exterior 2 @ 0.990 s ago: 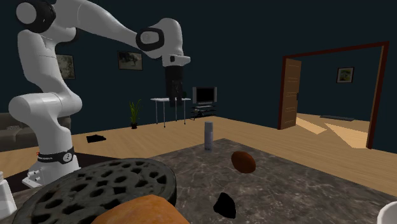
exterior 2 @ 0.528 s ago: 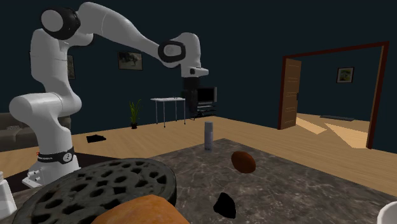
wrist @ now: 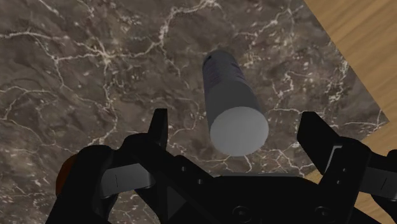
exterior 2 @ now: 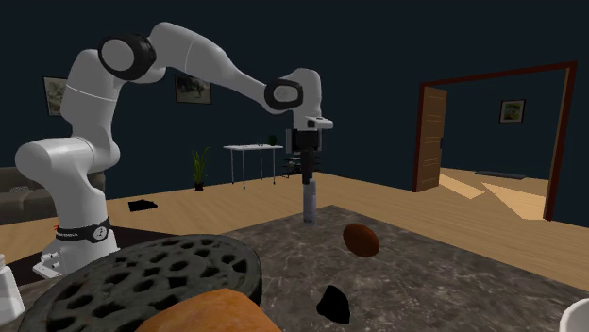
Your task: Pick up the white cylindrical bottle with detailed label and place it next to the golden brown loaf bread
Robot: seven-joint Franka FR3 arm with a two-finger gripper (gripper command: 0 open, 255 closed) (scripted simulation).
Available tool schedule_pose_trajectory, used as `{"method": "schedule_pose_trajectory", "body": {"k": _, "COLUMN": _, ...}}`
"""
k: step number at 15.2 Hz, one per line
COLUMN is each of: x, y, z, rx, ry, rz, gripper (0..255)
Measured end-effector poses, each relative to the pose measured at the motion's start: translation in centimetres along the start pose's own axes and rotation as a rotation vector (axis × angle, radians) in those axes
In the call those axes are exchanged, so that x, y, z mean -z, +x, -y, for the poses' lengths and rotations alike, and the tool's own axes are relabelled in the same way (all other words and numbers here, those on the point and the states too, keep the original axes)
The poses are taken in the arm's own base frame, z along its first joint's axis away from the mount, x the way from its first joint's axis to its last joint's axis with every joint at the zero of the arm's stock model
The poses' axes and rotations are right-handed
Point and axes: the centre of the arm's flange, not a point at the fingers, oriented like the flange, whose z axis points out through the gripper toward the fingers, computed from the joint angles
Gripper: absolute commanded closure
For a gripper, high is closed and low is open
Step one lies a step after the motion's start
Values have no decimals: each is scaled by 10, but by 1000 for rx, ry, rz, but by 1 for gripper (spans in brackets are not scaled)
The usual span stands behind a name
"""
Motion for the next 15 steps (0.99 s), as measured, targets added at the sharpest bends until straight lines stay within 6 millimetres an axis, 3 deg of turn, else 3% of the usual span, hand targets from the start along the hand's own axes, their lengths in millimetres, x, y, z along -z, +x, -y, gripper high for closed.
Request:
{"method": "schedule_pose_trajectory", "body": {"k": 6, "x": -34, "y": 4, "z": 3, "rx": -1, "ry": 0, "rz": 1, "gripper": 0}}
{"method": "schedule_pose_trajectory", "body": {"k": 13, "x": -40, "y": 4, "z": 4, "rx": -1, "ry": 1, "rz": 1, "gripper": 0}}
{"method": "schedule_pose_trajectory", "body": {"k": 14, "x": -40, "y": 4, "z": 4, "rx": -1, "ry": 1, "rz": 1, "gripper": 255}}
{"method": "schedule_pose_trajectory", "body": {"k": 15, "x": -40, "y": 4, "z": 4, "rx": -1, "ry": 1, "rz": 1, "gripper": 255}}
